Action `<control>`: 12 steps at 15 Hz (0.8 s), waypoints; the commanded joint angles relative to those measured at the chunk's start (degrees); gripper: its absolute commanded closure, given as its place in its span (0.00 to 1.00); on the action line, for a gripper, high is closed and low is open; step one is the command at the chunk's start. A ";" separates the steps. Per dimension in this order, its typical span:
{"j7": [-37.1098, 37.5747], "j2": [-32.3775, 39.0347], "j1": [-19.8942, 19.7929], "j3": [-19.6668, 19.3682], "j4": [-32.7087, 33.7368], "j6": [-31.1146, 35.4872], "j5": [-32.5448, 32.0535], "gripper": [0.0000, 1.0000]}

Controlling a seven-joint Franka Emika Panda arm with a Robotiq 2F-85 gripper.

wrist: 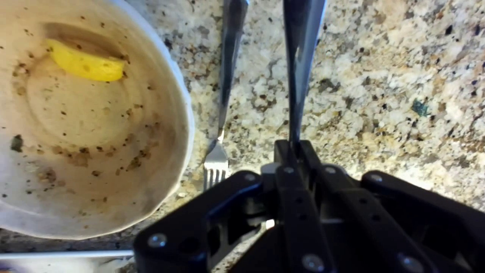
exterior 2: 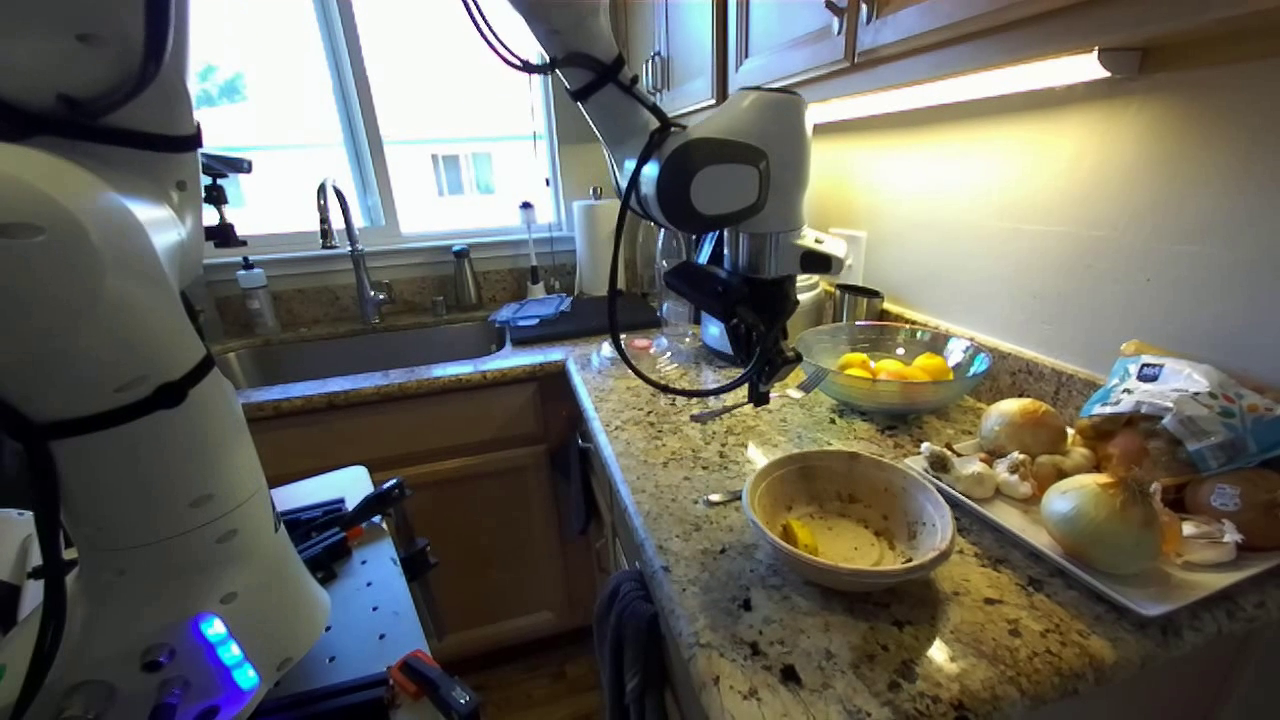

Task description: Put the bowl on the left inside the bowl on the right then place the forks inside it

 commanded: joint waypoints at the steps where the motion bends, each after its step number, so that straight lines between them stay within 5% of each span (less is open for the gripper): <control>1: 5.15 -6.22 0.48 -3.36 -4.24 -2.84 -2.13 0.93; 12: 13.86 -3.20 -0.98 -9.95 -2.12 -7.97 -4.59 0.92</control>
